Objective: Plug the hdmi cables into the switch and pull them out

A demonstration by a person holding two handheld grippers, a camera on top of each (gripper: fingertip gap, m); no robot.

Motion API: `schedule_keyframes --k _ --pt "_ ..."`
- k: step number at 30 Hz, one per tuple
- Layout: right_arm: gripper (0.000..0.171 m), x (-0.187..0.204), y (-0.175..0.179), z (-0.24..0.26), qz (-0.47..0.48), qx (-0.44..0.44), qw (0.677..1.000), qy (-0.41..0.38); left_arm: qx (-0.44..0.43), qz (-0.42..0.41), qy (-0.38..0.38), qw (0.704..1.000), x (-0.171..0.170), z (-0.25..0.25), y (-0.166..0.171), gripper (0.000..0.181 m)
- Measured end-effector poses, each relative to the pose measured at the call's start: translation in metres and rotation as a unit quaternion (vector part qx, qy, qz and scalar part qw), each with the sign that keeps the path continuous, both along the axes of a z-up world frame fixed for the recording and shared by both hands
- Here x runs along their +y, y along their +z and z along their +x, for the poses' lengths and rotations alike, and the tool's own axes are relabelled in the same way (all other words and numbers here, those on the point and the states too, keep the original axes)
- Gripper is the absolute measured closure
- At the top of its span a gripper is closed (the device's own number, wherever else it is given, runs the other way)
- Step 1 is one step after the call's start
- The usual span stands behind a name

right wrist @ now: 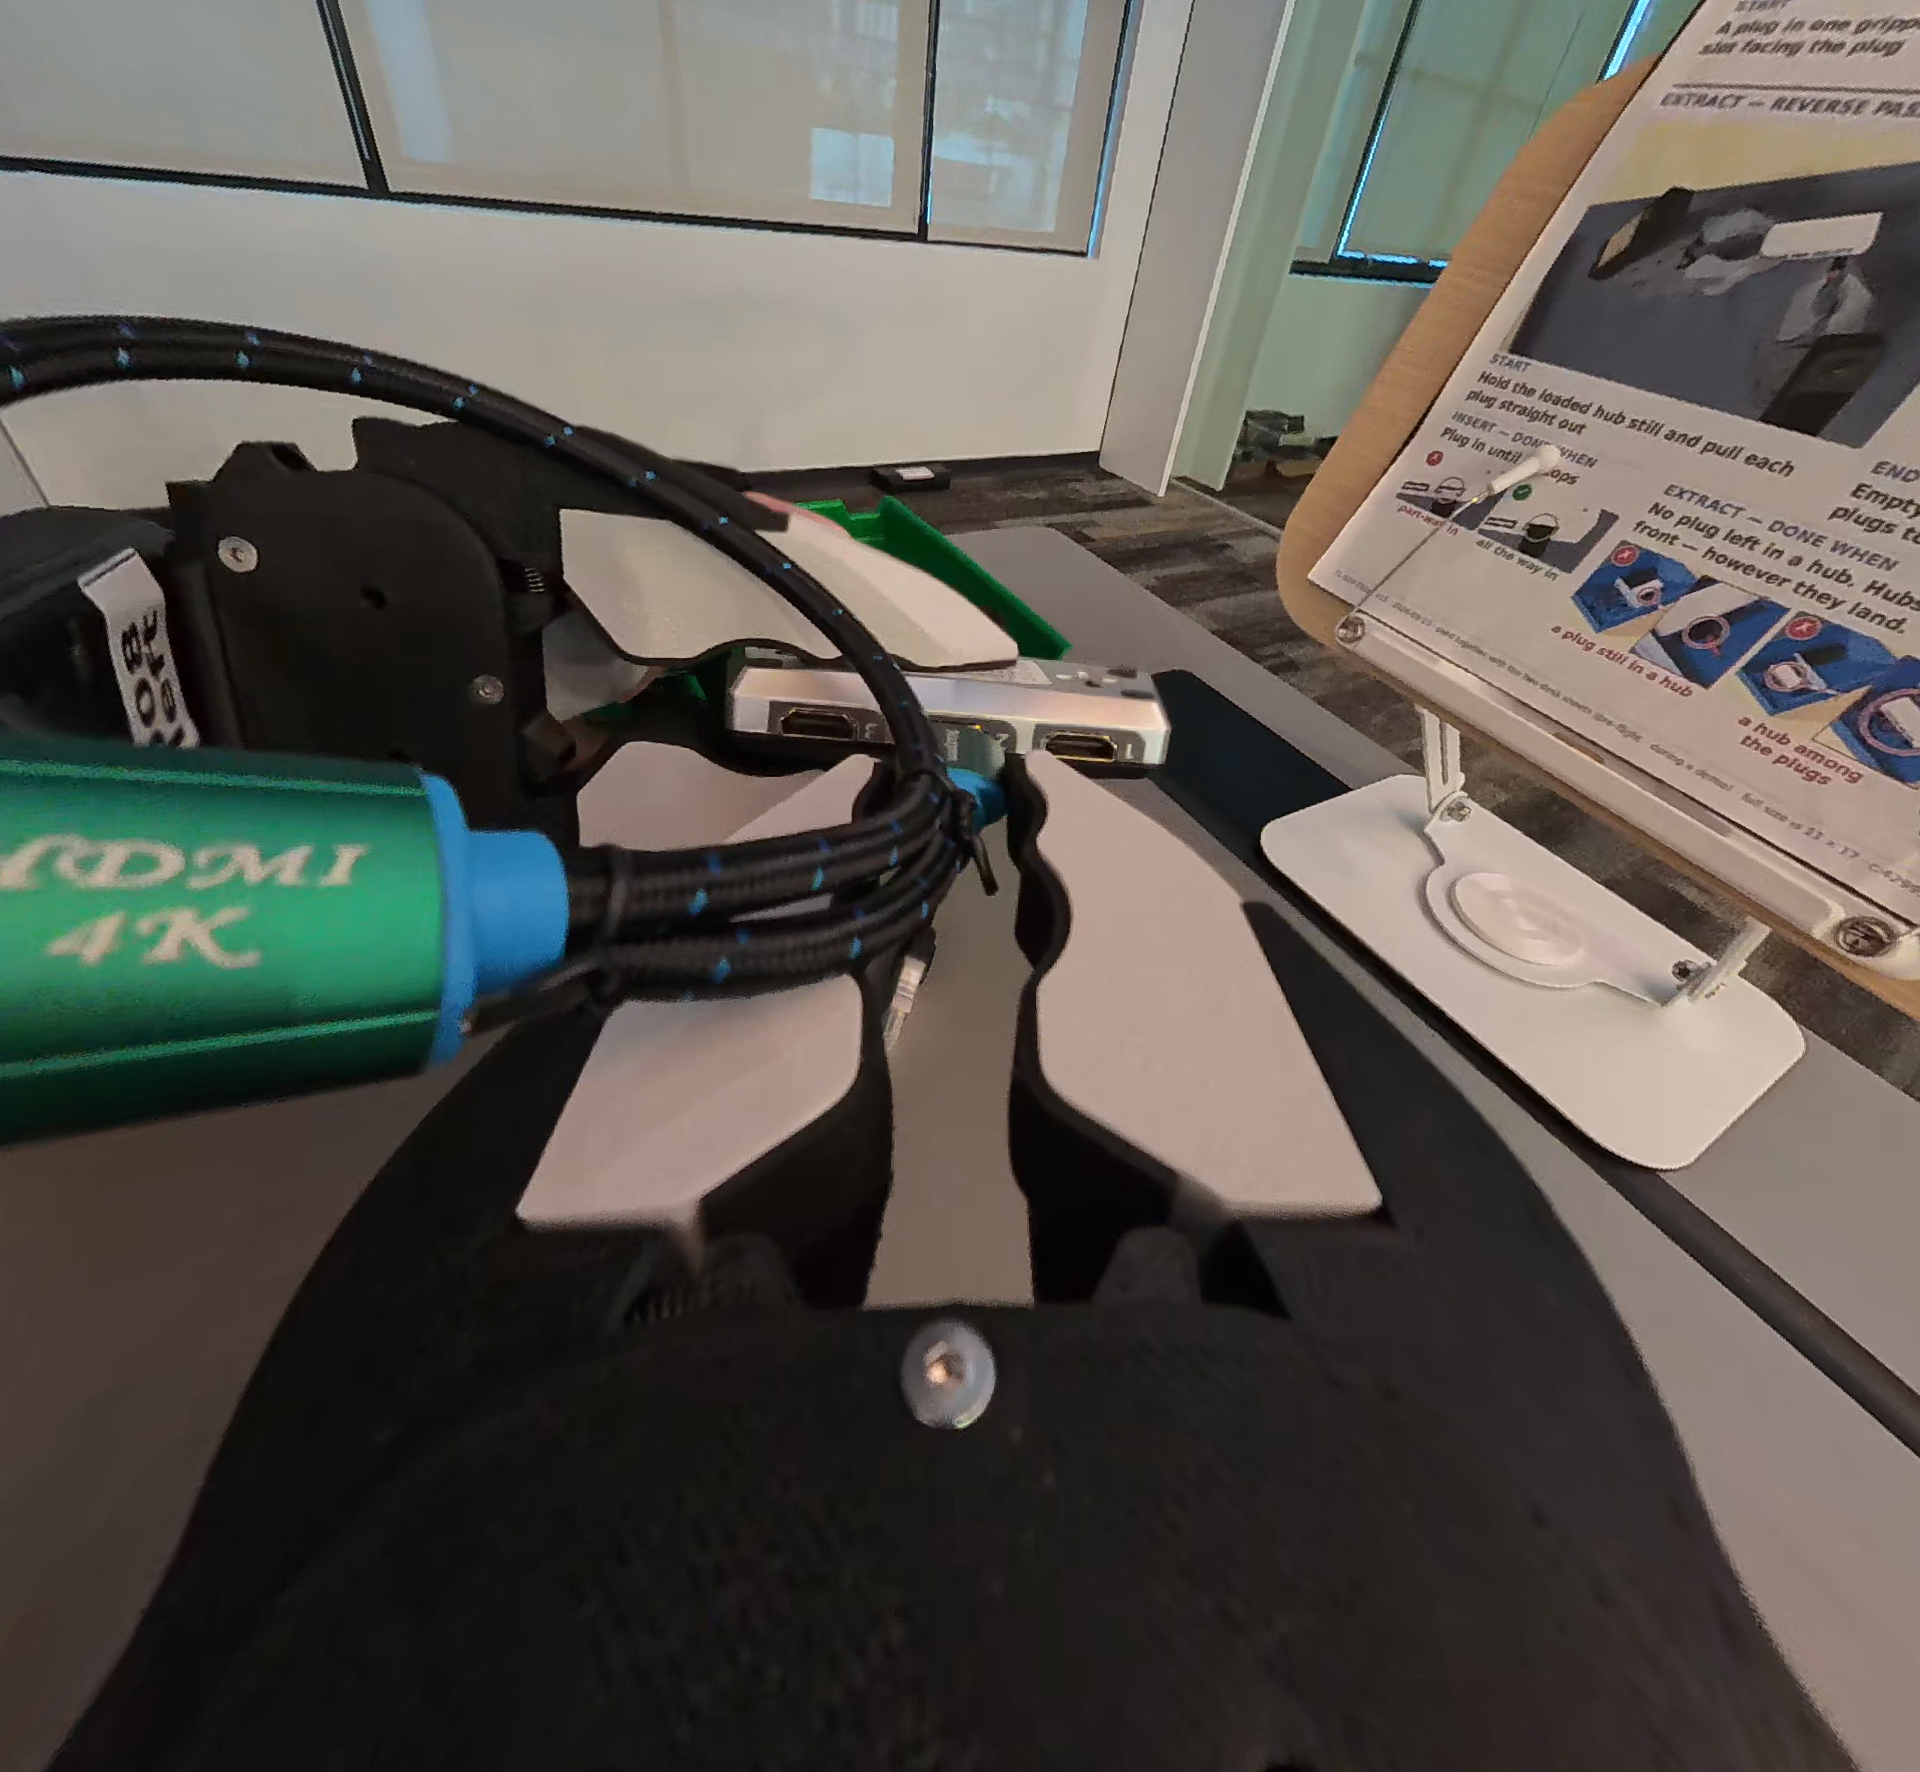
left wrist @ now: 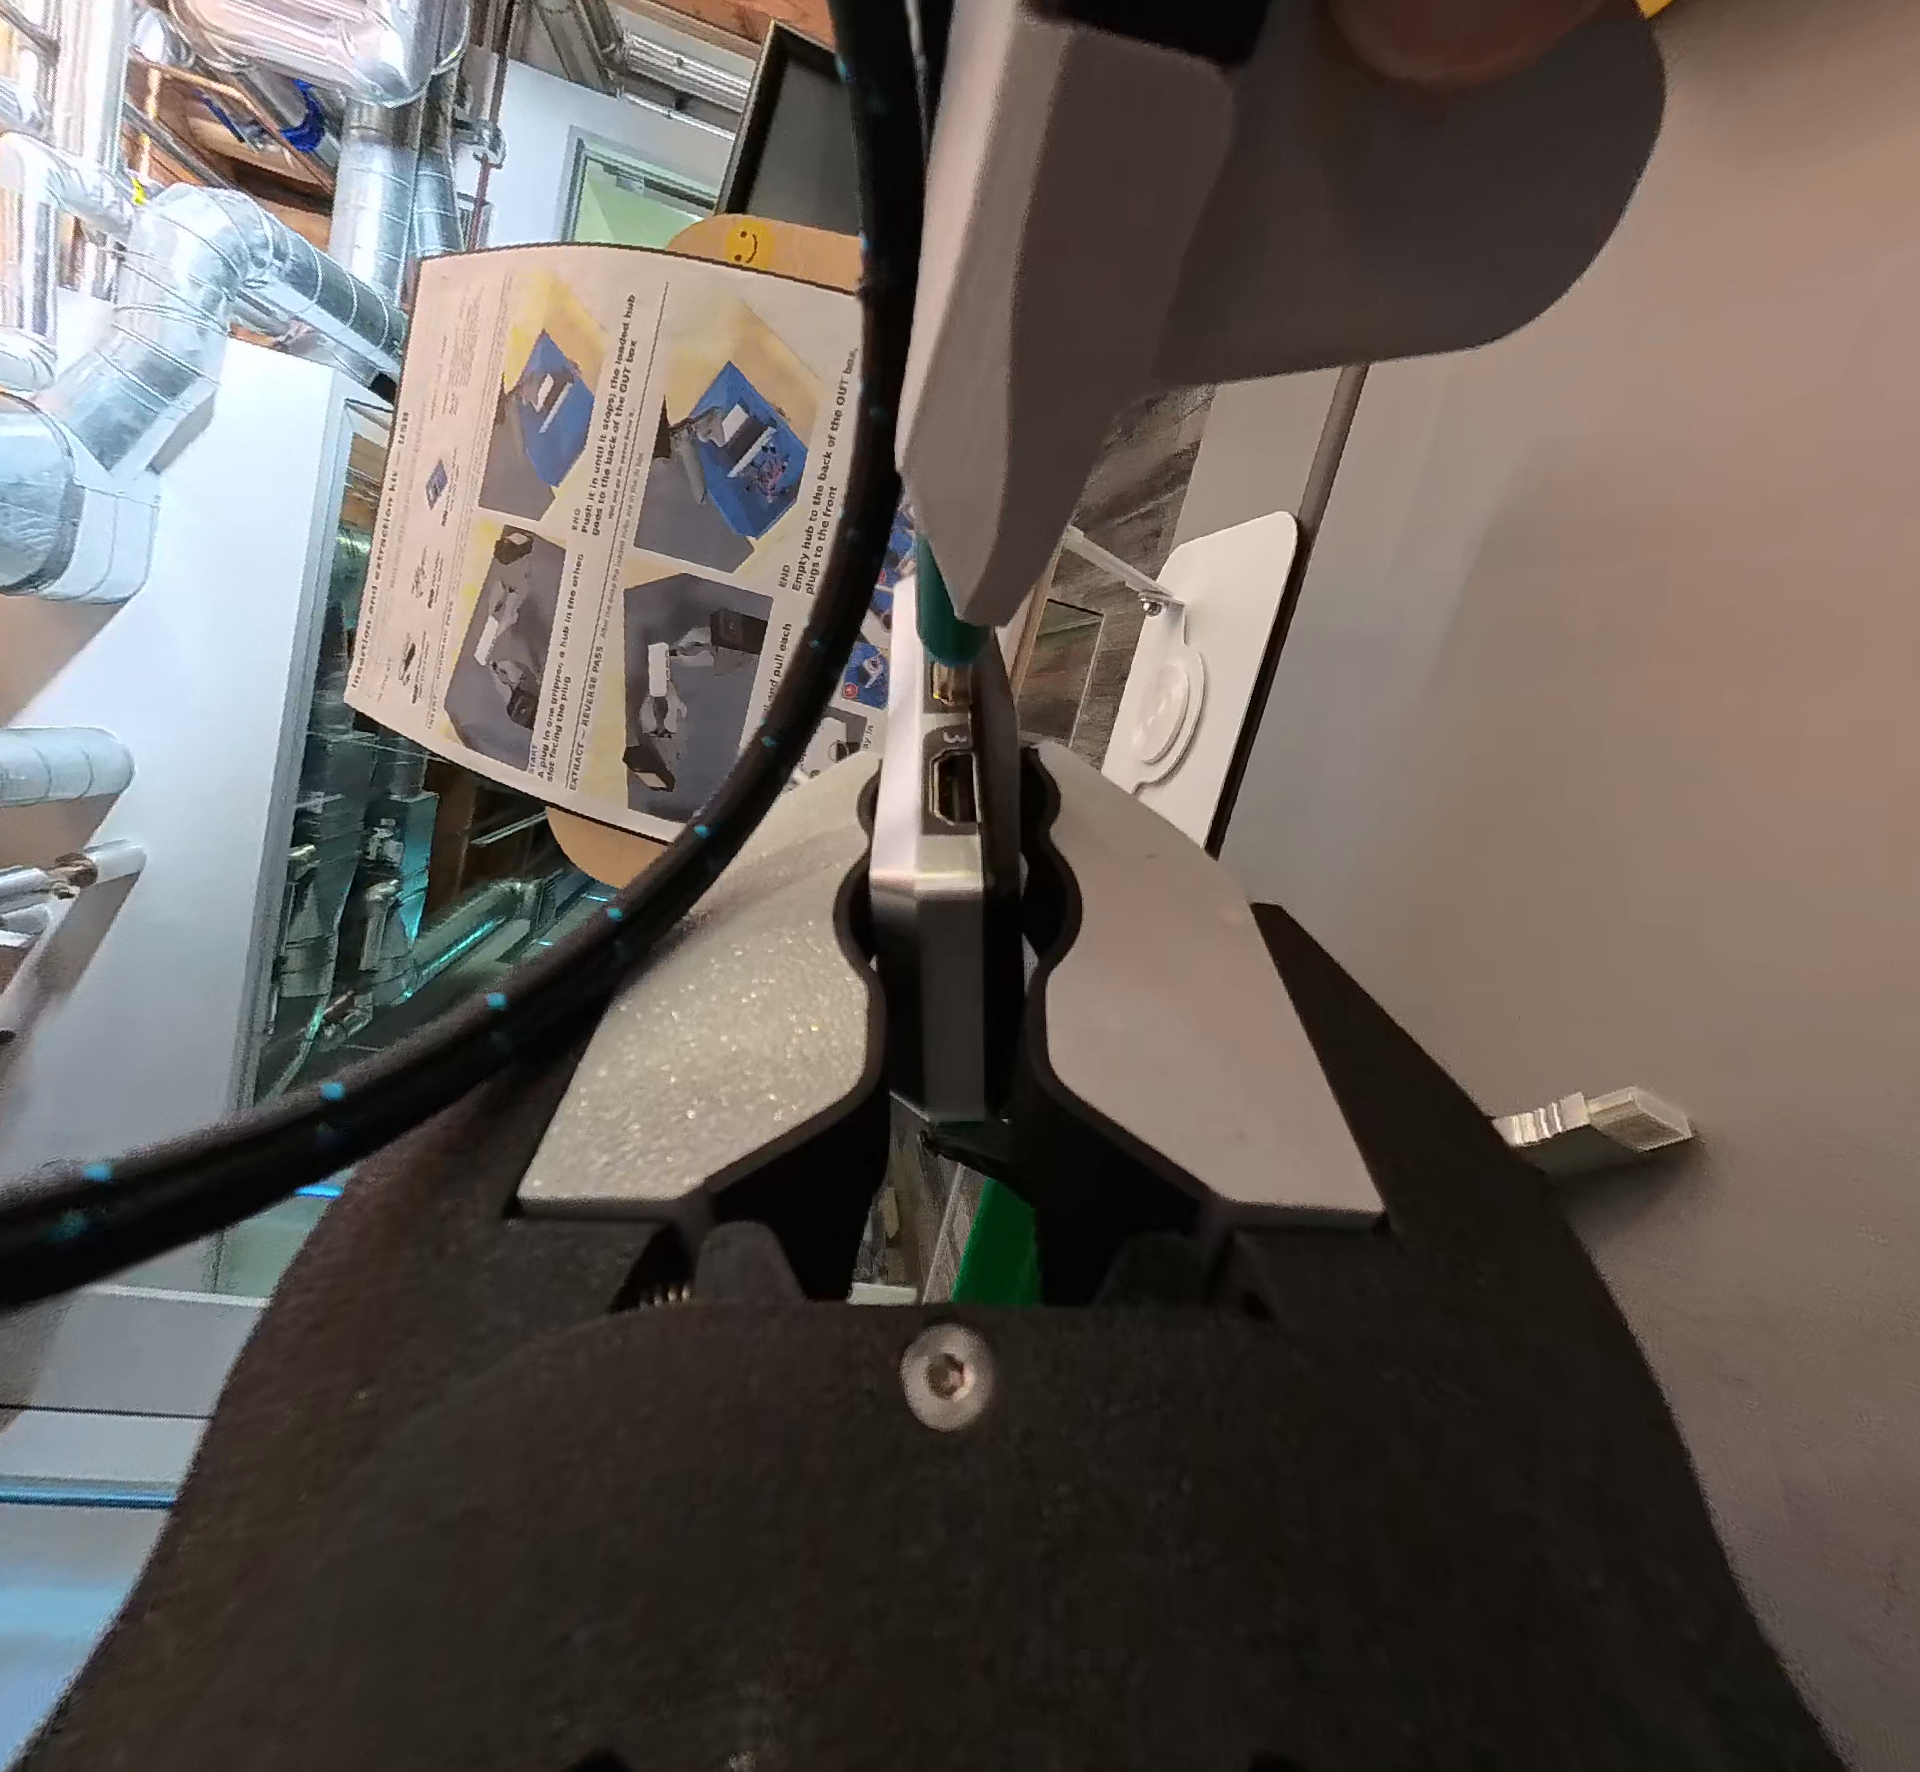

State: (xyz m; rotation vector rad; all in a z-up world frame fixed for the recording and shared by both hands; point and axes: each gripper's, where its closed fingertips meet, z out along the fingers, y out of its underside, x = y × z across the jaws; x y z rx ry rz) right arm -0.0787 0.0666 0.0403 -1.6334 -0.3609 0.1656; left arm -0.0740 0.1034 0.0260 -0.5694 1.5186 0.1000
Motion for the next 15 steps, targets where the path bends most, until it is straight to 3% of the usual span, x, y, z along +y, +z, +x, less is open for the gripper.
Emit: schedule_keyframes --k 15 --pt "0.15 -0.0068 -0.0006 -0.0017 -0.019 -0.001 1.0 0.025 -0.002 -0.001 -0.022 1.0 -0.0091 -0.0005 -0.0015 0.158"
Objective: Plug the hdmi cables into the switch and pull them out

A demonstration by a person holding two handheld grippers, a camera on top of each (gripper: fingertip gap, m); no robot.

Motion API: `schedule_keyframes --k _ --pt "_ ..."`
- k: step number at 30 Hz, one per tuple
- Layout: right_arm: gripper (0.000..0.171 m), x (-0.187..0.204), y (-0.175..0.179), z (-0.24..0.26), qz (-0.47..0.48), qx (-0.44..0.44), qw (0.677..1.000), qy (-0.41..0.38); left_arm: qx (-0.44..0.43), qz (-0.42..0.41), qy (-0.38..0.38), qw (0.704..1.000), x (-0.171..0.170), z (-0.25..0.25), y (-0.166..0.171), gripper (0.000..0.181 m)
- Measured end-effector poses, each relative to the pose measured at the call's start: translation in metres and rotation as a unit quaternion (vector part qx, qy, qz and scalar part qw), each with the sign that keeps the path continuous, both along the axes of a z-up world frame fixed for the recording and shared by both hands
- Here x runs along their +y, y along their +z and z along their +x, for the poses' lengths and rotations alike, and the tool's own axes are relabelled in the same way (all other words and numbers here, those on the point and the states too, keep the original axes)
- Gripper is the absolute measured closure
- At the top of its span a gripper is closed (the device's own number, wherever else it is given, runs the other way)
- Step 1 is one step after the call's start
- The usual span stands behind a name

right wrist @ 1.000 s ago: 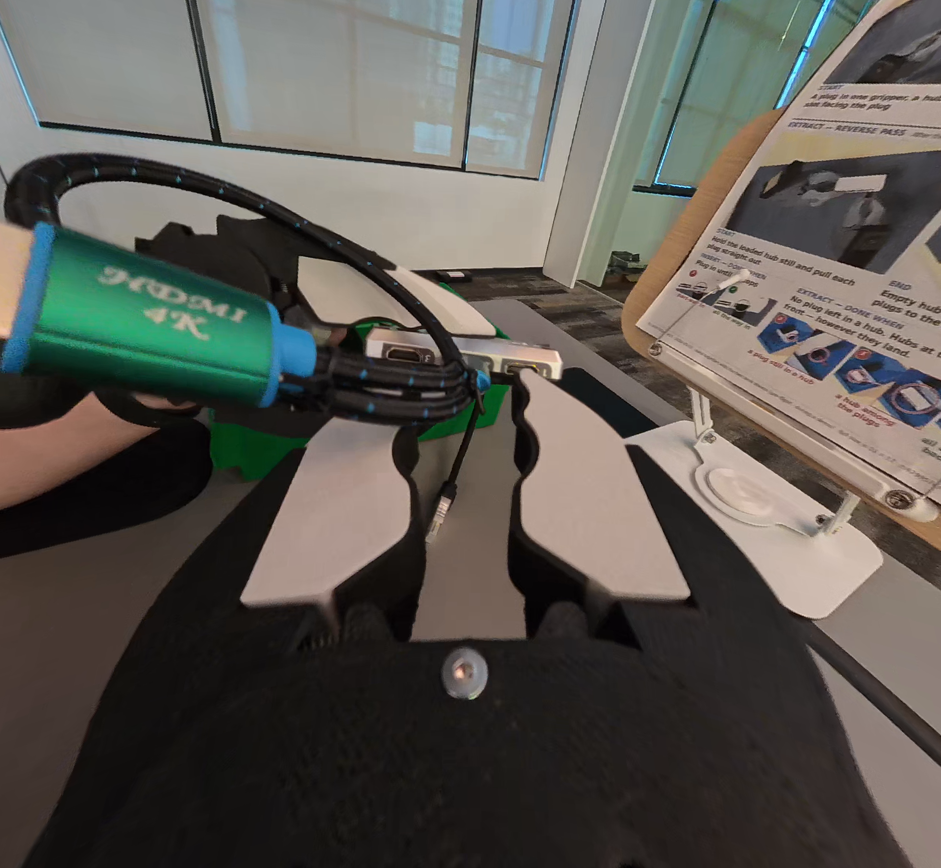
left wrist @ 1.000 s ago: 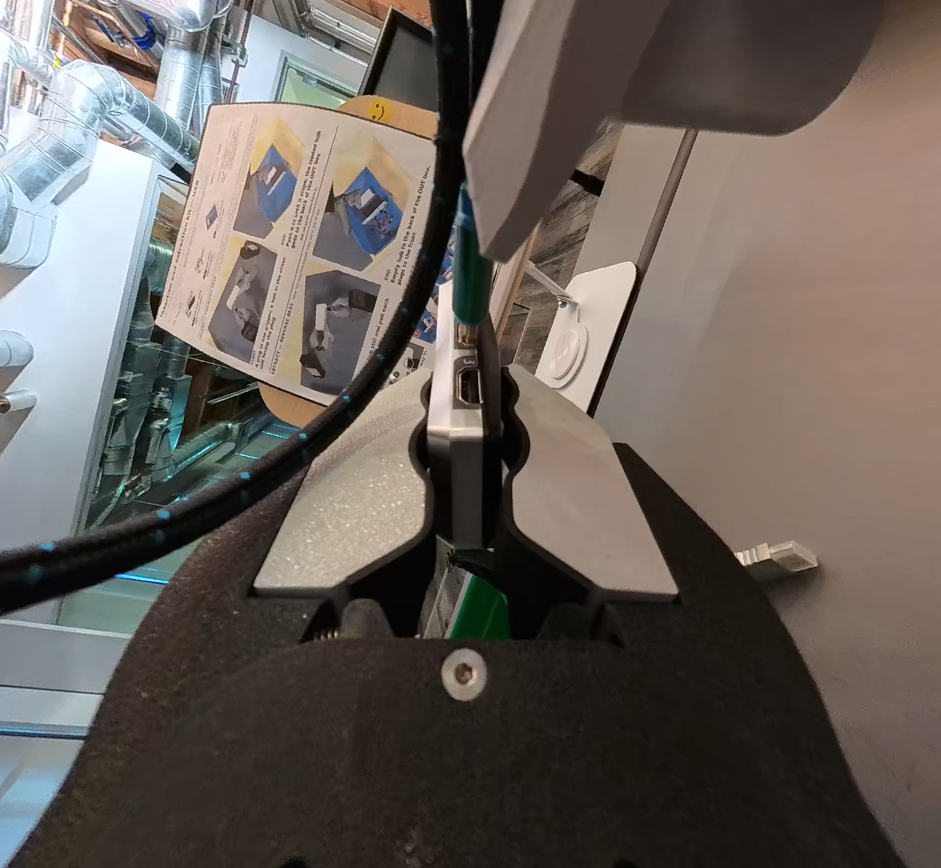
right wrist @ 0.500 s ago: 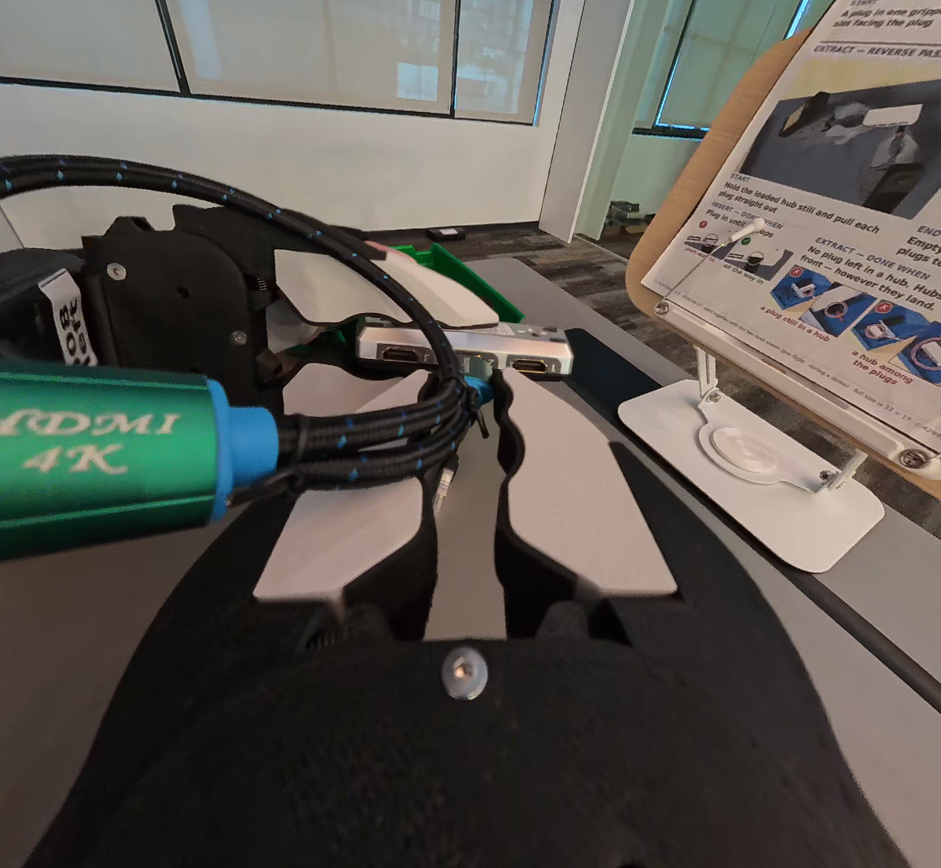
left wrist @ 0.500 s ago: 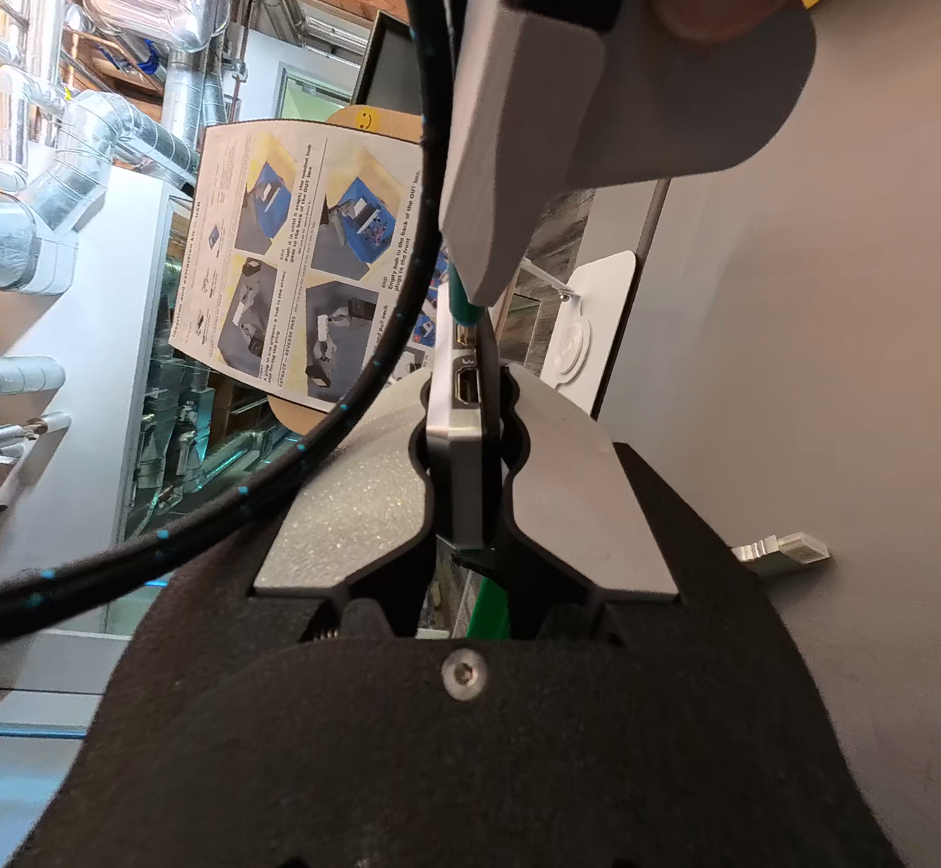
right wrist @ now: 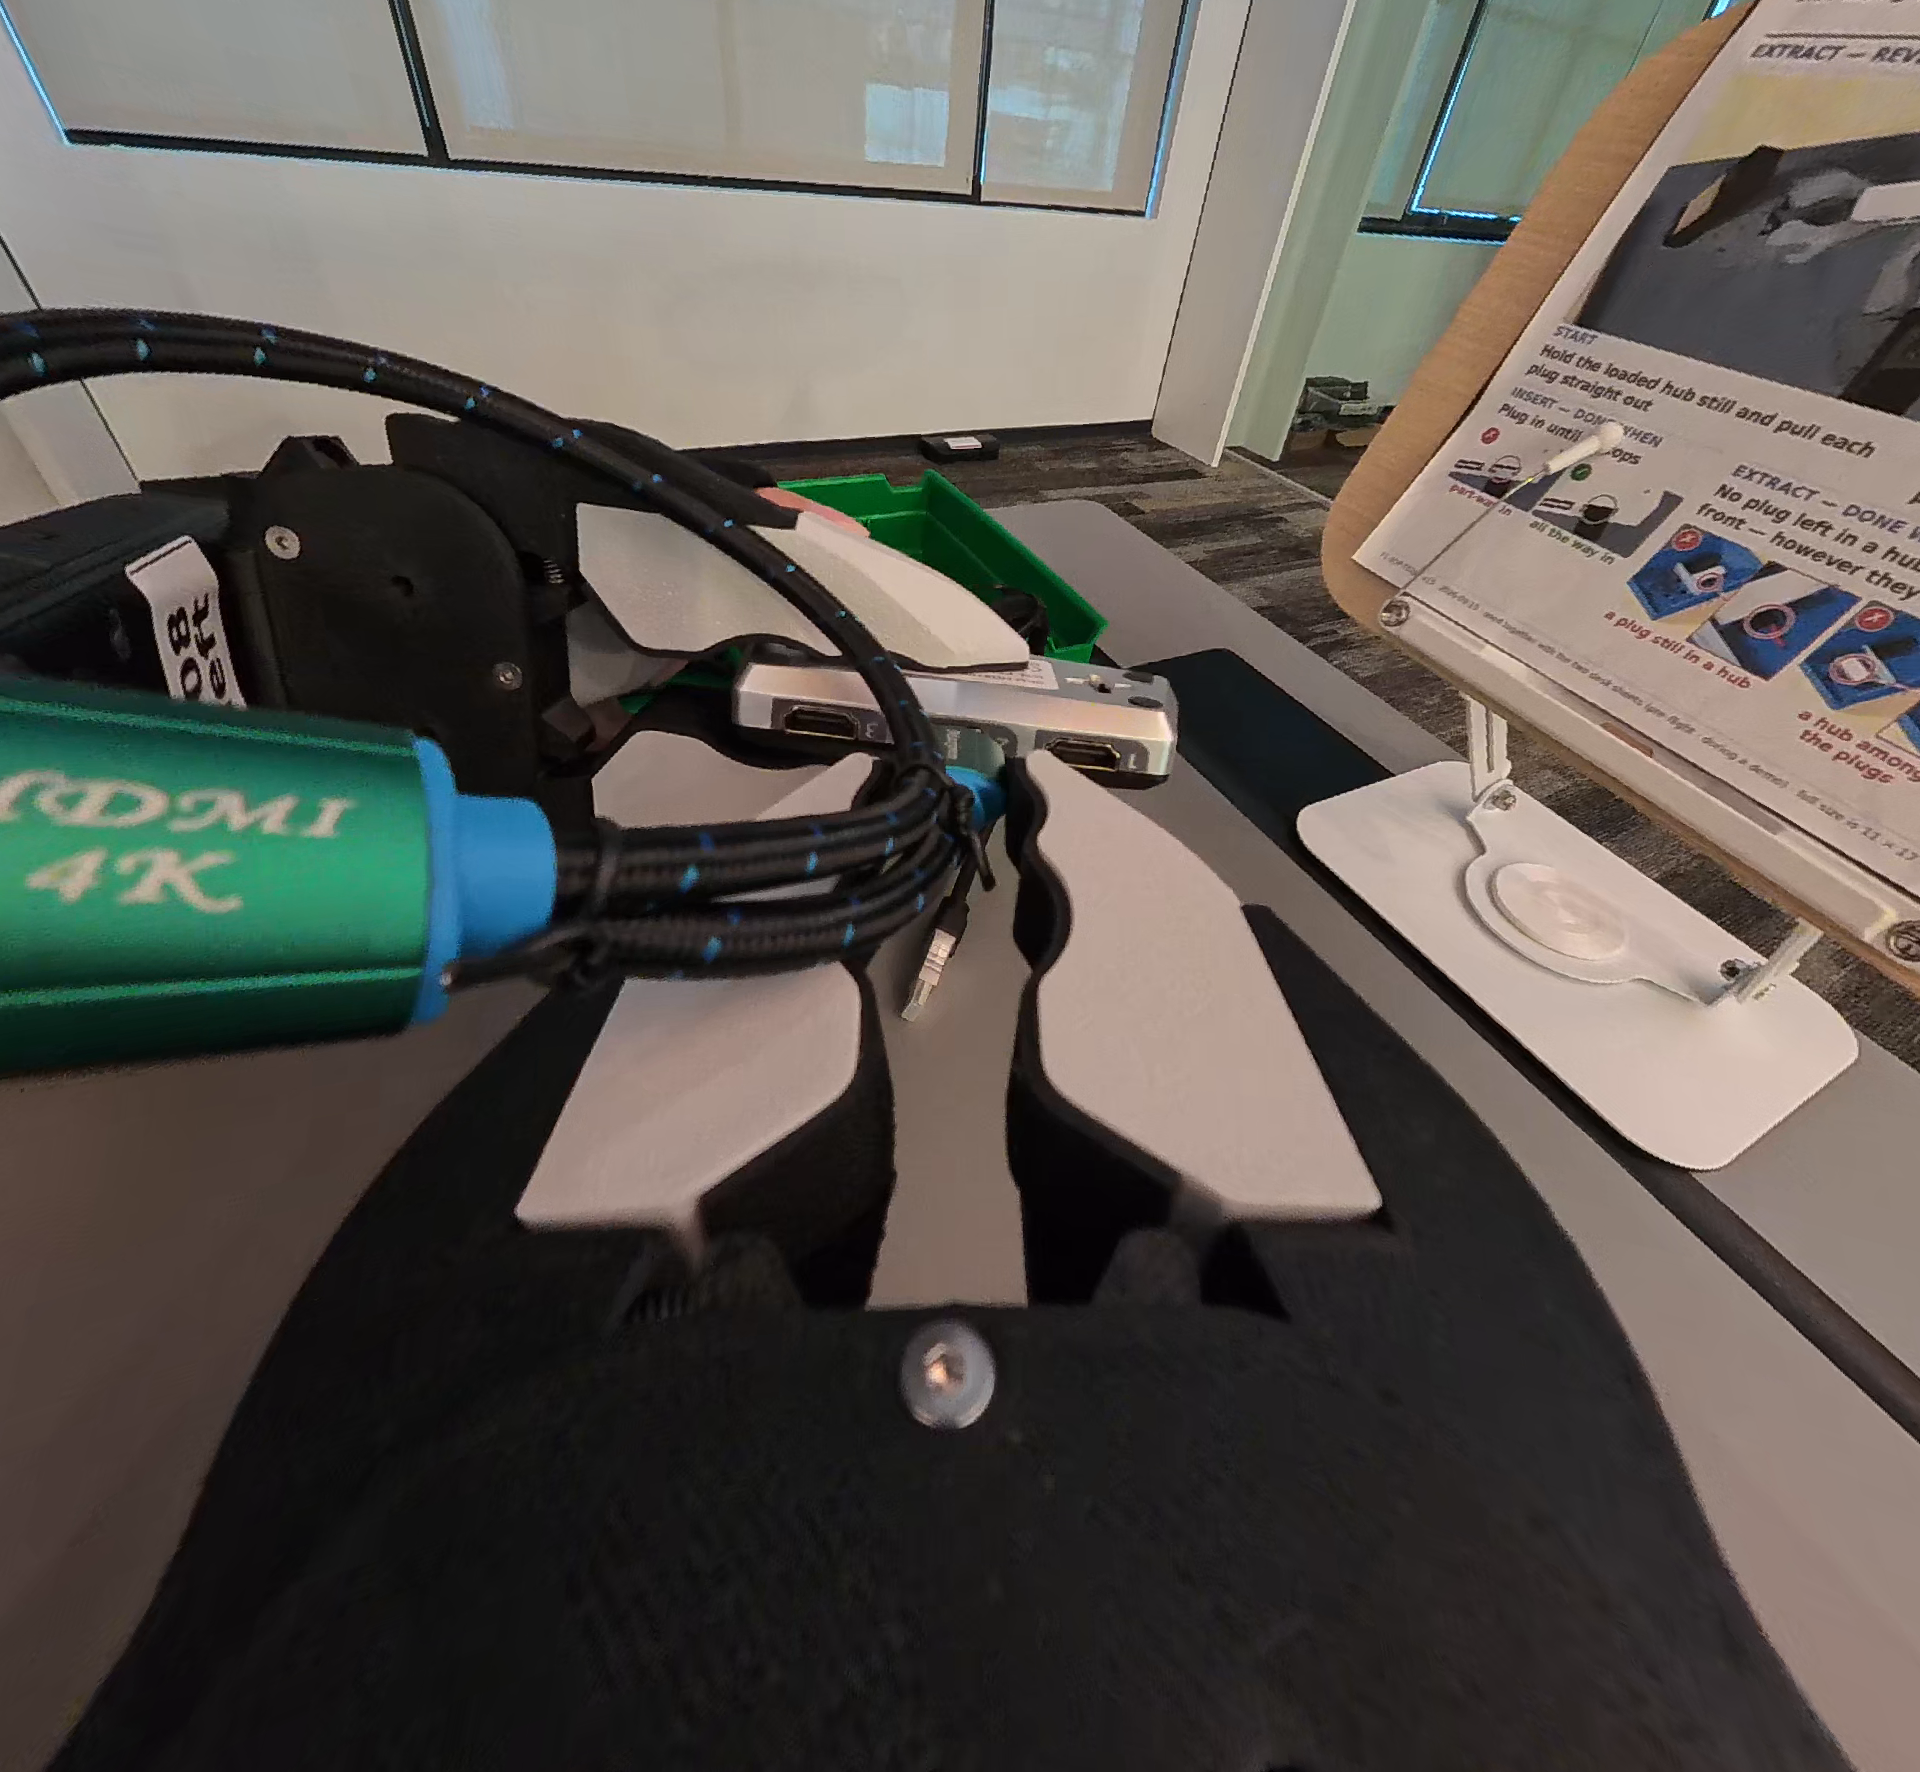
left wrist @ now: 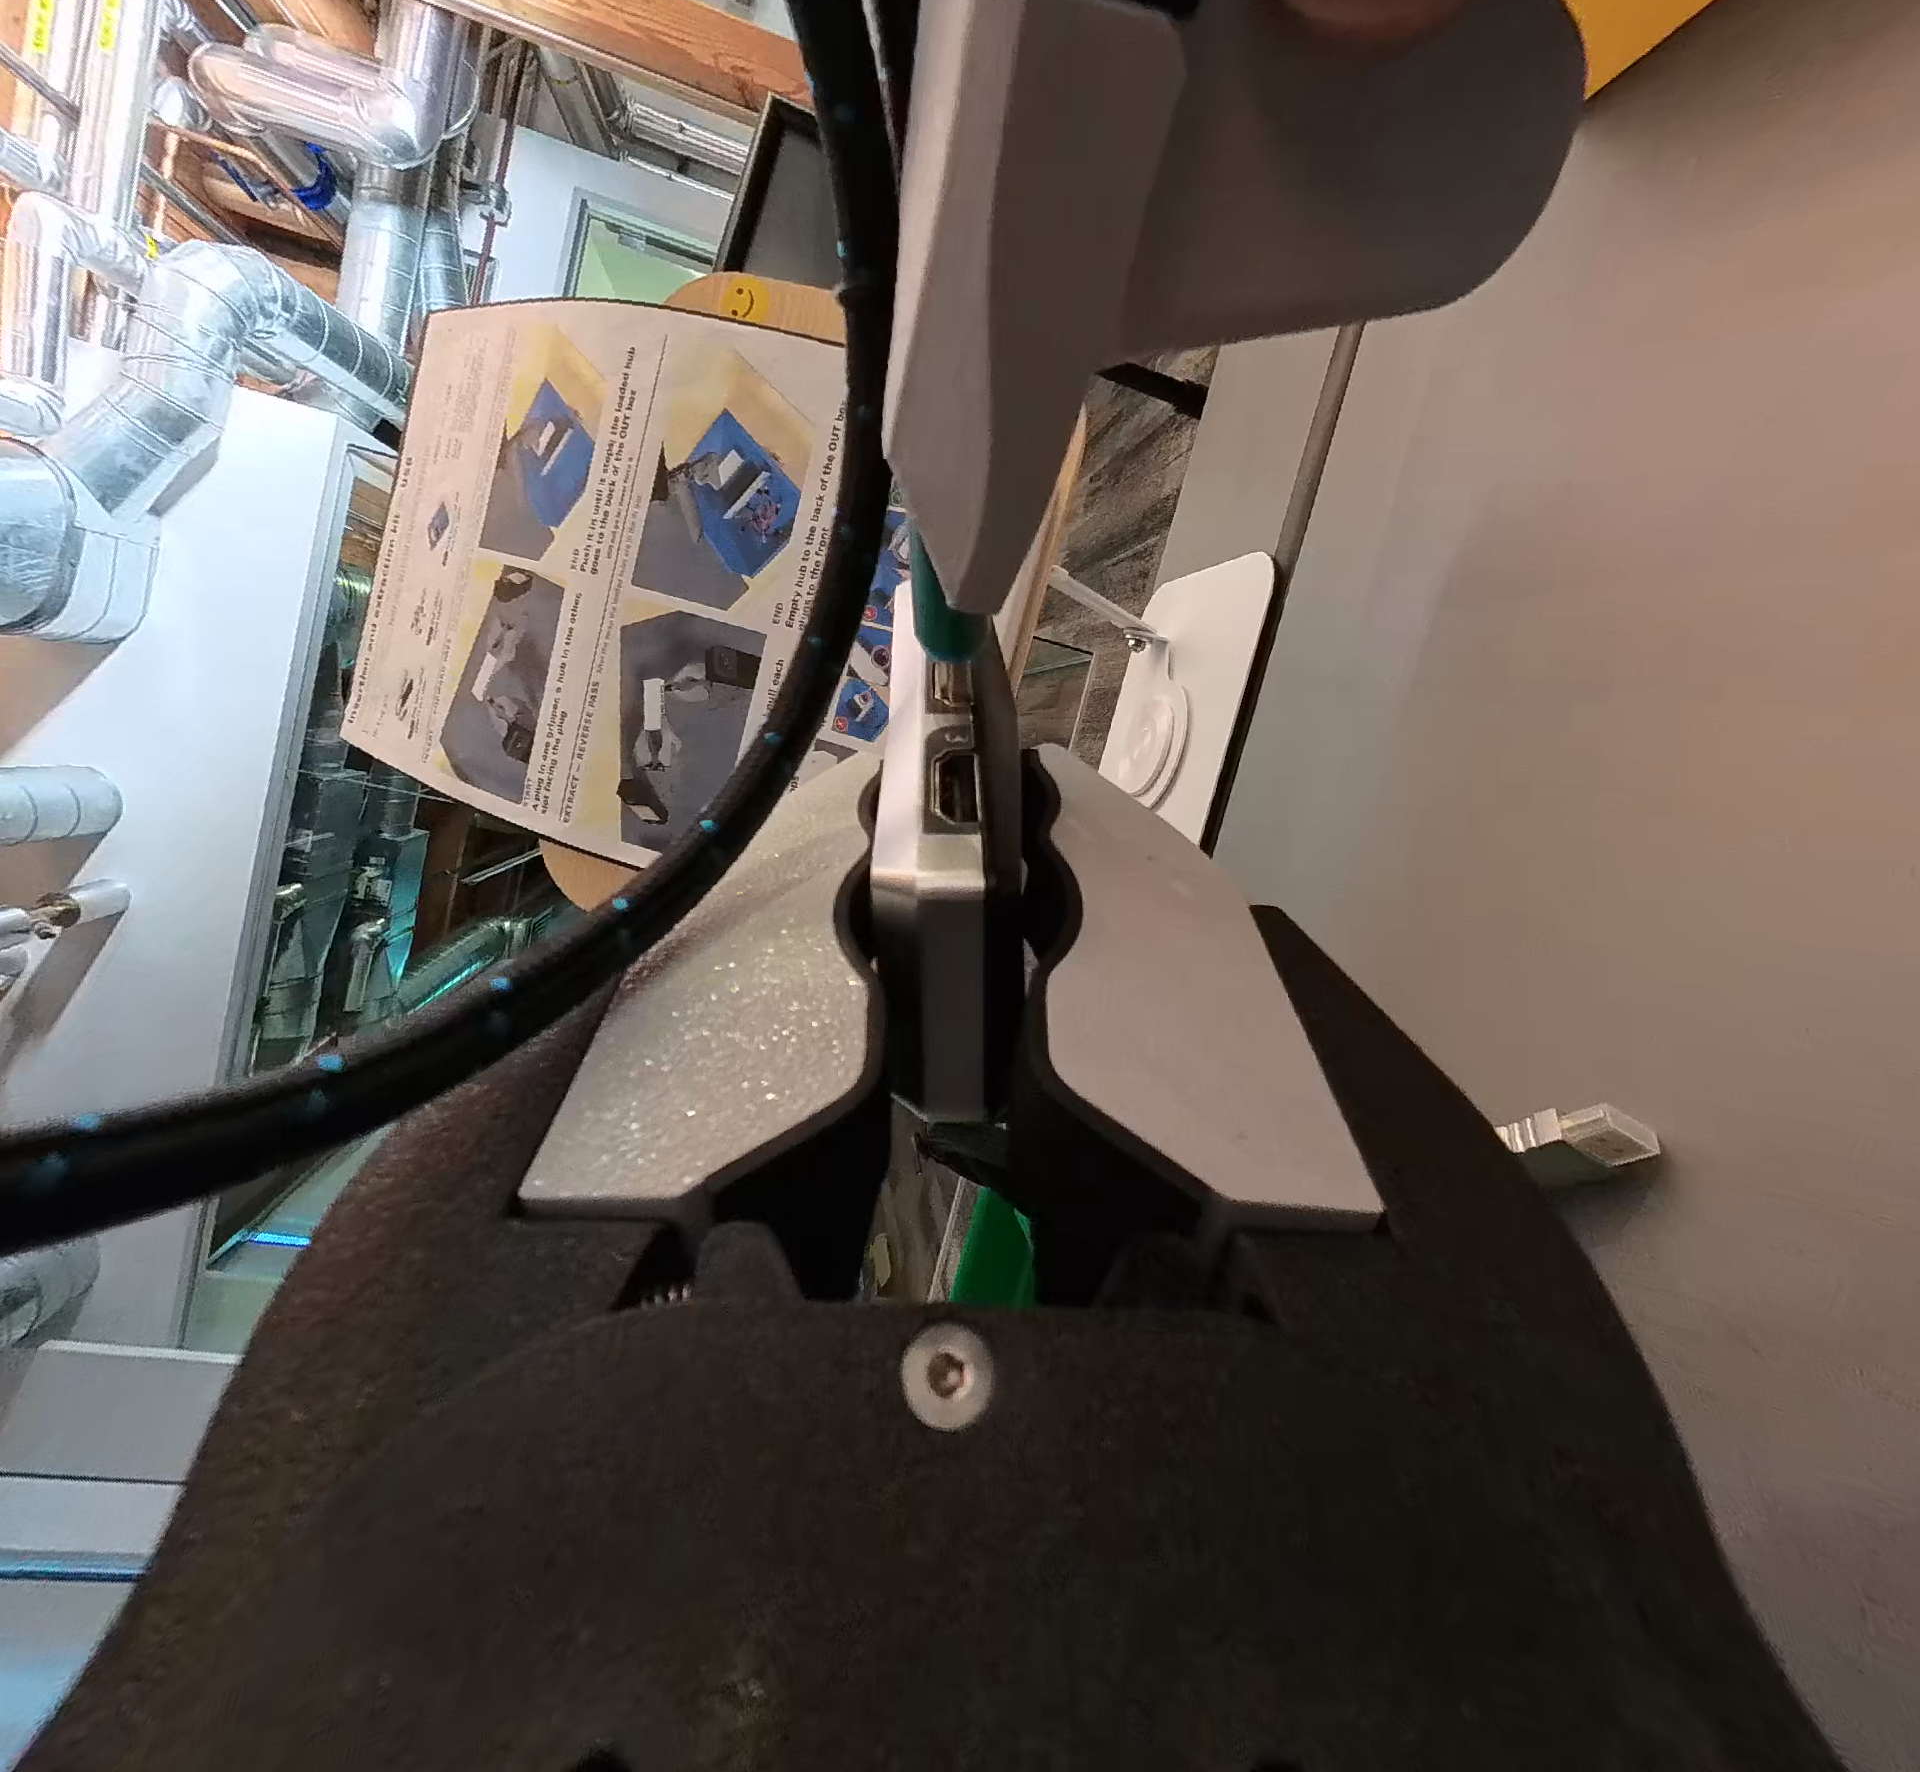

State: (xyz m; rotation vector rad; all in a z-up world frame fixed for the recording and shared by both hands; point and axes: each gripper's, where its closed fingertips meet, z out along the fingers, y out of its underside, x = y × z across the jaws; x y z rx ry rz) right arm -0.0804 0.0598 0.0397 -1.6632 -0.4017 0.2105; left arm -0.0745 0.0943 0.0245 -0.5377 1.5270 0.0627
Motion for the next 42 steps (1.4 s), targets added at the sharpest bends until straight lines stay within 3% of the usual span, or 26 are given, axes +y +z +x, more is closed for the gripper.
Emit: schedule_keyframes --k 18,42 --pt "0.15 -0.008 0.004 -0.005 -0.007 -0.031 0.999 0.005 -0.008 0.031 -0.011 0.999 -0.01 -0.004 0.006 0.157" --pt "0.15 -0.013 0.008 -0.004 -0.007 0.006 0.999 0.035 -0.024 0.019 -0.008 0.999 -0.018 -0.003 0.011 0.159"
